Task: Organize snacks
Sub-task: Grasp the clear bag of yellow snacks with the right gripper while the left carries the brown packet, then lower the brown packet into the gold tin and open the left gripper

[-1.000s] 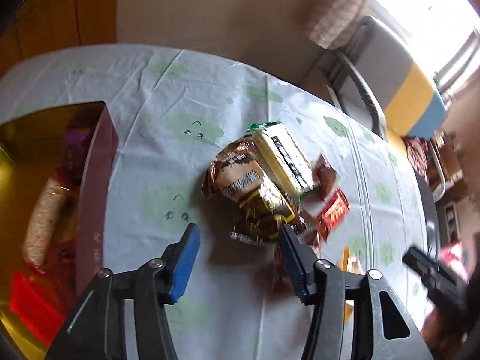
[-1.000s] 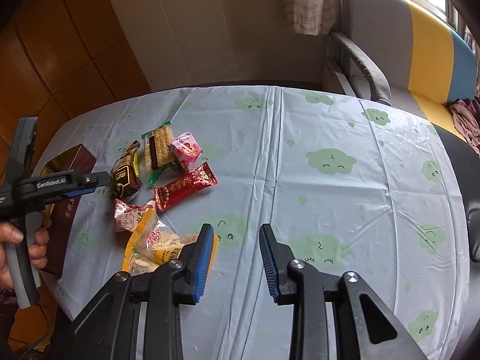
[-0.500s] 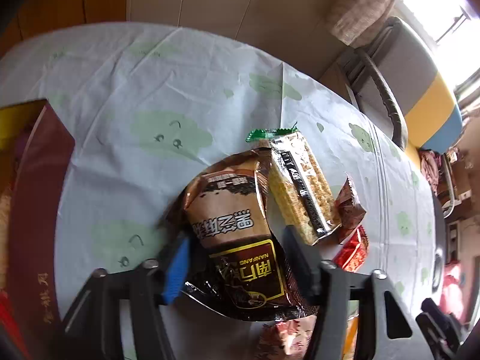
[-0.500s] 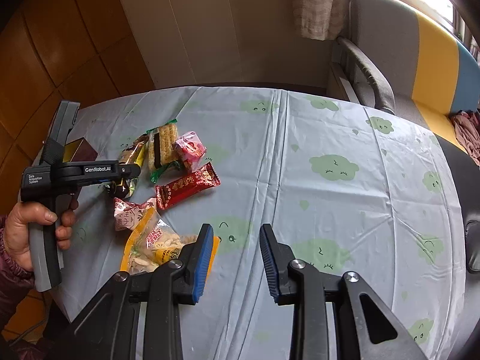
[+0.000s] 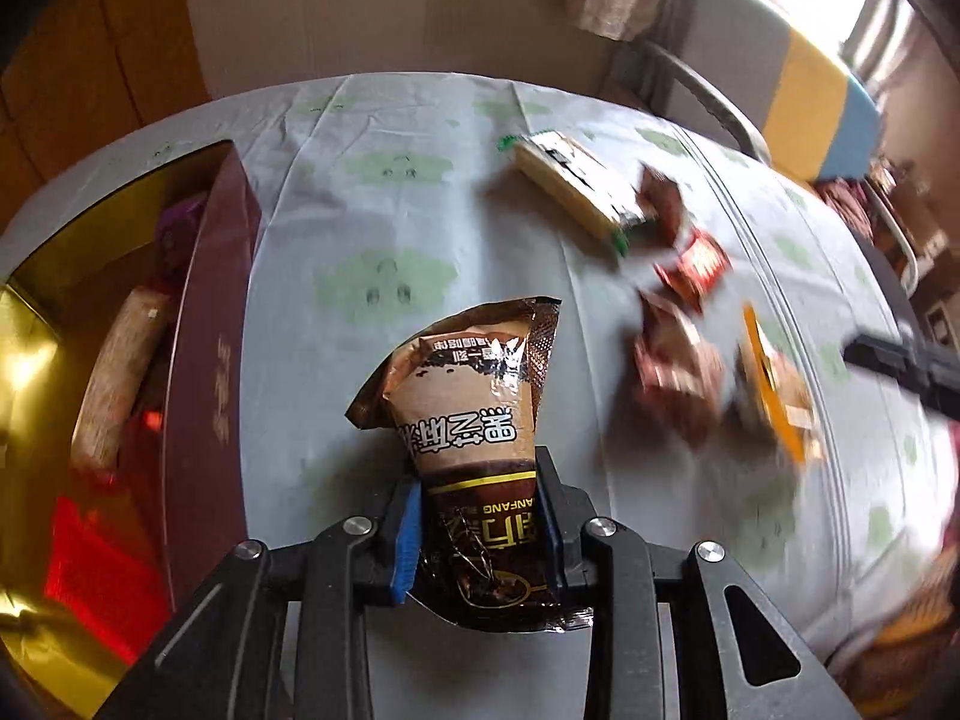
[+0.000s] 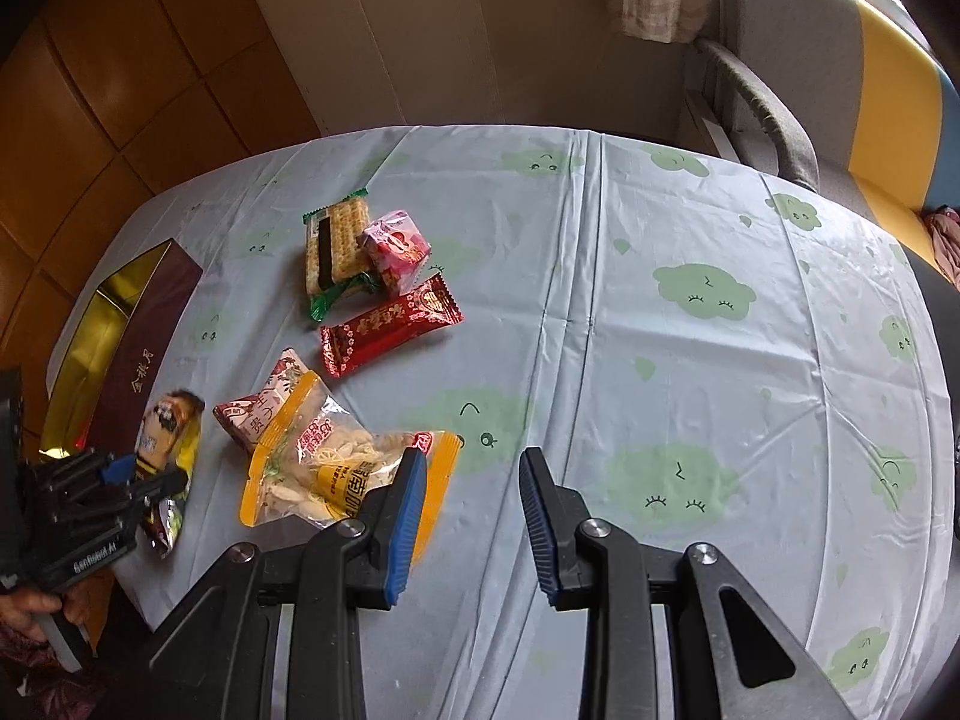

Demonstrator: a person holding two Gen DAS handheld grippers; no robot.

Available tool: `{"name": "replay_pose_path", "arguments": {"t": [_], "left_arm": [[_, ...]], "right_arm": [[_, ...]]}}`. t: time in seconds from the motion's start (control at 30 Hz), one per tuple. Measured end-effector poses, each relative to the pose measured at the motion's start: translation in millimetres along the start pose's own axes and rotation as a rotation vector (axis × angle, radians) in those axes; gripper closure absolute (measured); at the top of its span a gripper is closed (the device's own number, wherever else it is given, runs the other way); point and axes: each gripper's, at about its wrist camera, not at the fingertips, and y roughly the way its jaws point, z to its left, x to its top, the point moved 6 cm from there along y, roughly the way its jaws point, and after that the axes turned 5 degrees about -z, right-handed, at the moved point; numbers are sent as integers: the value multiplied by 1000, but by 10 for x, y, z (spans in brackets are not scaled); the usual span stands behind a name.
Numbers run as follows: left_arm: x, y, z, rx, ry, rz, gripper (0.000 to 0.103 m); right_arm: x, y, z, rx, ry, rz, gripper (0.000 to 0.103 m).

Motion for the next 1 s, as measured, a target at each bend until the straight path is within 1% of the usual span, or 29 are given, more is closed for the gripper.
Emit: {"name": "replay_pose_path", "arguments": {"t": [0.07,0.1,0.17,0.2,0.27,0.3,0.33,0.37,0.5,0.57,0.73,0.8,0.83,0.87,0.9,1.0], "left_arm": [[-217,-98,-72,-8,46,-2,71],[-294,-129,-94,-10,65,-2,71],[-437,-199,-139,-4,106,-17,71],[-496,-239,-160,-2,128,-26,71],[-581,-277,-171,-20,140,-30,71],[-598,-267,-184,-24,141,-31,70],[-603,-258,-182,-25,143,-34,70],[-617,-254,-162,-29,137,-37,70],[-589,-183,-109,-58,95,-31,70],[-603,-194,-127,-58,101,-36,70],[-626,-199,-121,-56,113,-48,69],[-631,-204,-115,-60,107,-50,69],[-630,-201,-112,-62,106,-51,69],[-631,-202,-112,-62,105,-52,69],[-632,-203,-112,-62,105,-54,69],[-638,-205,-115,-62,109,-60,69]], "right_arm": [[13,-20,20,35,17,-8,71],[19,-36,63,68,15,-12,71],[8,-62,254,195,-20,6,61],[-4,-75,358,223,-57,10,61],[-64,-98,553,208,-175,7,59],[-115,-90,623,209,-220,23,58],[-170,-81,670,199,-257,37,54],[-212,-80,692,166,-293,38,53],[-281,-78,672,99,-356,47,50],[-292,-33,663,48,-394,53,48],[-306,204,840,-37,-574,95,47],[-235,321,877,-94,-611,74,47],[-201,374,878,-99,-609,62,50],[-176,432,862,-88,-587,63,75],[-171,488,836,-77,-563,77,77],[-153,483,753,-52,-505,66,77]]}}
